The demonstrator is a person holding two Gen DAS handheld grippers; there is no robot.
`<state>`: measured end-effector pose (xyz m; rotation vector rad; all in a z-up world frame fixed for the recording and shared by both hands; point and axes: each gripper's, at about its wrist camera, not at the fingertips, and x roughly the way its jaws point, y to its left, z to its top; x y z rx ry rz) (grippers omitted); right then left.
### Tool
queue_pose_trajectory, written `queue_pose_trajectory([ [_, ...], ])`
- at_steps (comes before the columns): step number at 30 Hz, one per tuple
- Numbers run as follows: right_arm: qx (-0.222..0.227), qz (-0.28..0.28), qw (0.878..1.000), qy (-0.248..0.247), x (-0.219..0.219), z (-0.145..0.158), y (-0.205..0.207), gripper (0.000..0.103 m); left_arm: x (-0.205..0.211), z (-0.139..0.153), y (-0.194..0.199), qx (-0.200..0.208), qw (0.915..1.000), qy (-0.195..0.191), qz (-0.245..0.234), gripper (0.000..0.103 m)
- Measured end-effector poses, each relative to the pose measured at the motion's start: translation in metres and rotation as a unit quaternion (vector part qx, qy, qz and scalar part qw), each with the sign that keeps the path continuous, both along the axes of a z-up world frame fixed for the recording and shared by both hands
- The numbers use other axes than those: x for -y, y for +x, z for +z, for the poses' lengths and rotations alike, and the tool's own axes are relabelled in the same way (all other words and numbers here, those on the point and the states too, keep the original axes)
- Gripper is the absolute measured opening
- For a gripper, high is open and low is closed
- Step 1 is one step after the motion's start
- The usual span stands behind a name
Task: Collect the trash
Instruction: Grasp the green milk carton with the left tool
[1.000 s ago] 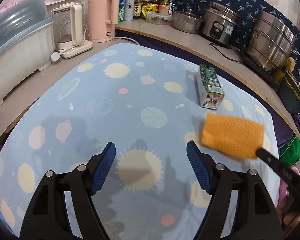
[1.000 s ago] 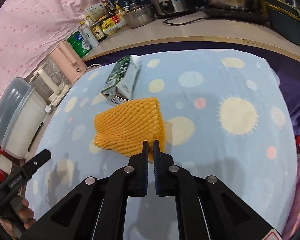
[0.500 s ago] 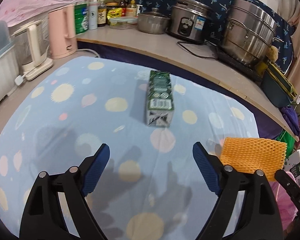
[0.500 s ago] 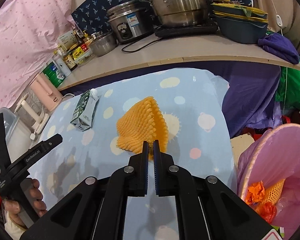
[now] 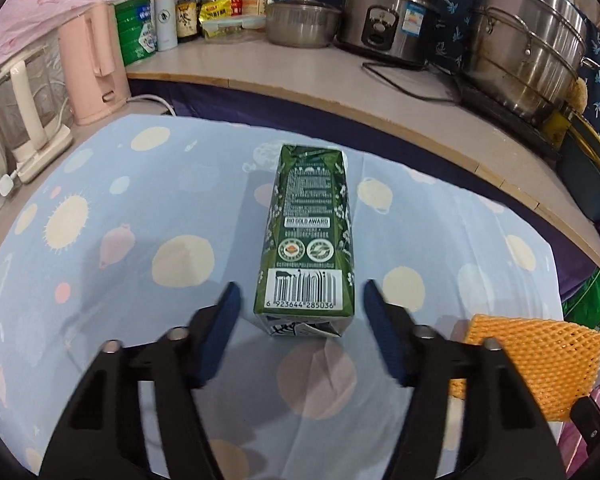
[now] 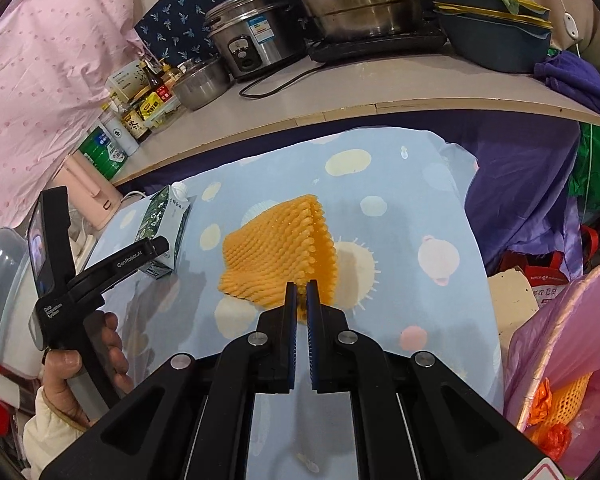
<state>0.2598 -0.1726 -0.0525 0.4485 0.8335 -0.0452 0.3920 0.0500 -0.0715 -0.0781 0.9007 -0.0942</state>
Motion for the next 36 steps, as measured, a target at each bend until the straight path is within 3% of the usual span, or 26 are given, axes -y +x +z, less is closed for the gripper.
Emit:
queue_pose_trajectory([
  [8,0.000,0.005,1.000,0.004,-0.003,0.002,-0.007,0.006,-0.007,0.010,-0.031,0.003,1.0000,-0.003,0.004,0.044],
  [16,0.004,0.018,1.000,0.011,-0.011,0.017,-0.036,0.006,-0.020,0.033,-0.099,-0.003,1.0000,-0.006,-0.001,0.044],
  [27,0.004,0.043,0.999,0.012,-0.022,0.031,-0.106,0.006,-0.025,0.059,-0.213,-0.004,0.9996,0.002,-0.029,0.044],
  [36,0.006,0.050,0.999,0.010,-0.021,0.039,-0.165,0.006,-0.018,0.071,-0.281,-0.005,0.9985,0.006,-0.055,0.044],
])
